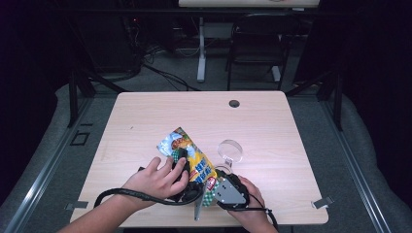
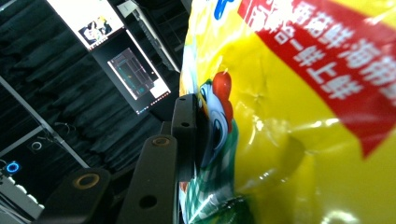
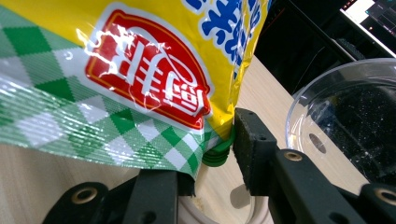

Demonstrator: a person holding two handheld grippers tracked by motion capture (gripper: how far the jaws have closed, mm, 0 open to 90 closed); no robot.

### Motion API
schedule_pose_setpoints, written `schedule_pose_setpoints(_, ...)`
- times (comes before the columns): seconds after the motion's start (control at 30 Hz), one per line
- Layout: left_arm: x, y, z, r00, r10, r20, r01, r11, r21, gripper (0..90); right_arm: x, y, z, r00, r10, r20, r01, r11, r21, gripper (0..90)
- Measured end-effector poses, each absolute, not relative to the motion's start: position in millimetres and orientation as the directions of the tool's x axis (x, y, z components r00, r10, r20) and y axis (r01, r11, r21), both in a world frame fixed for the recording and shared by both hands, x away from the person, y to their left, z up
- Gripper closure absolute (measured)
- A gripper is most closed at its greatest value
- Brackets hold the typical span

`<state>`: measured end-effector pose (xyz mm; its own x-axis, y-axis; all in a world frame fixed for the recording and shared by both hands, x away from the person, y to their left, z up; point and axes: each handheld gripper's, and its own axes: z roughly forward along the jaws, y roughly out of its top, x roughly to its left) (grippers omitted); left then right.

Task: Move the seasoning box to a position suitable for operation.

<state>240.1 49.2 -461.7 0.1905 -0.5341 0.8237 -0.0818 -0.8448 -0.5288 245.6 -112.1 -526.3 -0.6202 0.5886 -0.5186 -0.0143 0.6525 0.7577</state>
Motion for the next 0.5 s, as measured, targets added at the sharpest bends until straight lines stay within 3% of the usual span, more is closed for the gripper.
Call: schedule_pose_setpoints(0.5, 239.6, 47.7, -461.2, 0.195, -0.534, 0.823, -0.080, -0.845, -0.529, 76.4, 245.8, -112.2, -526.4, -0.624, 0.595, -0.506, -0.010, 0.641, 0.767, 70.4)
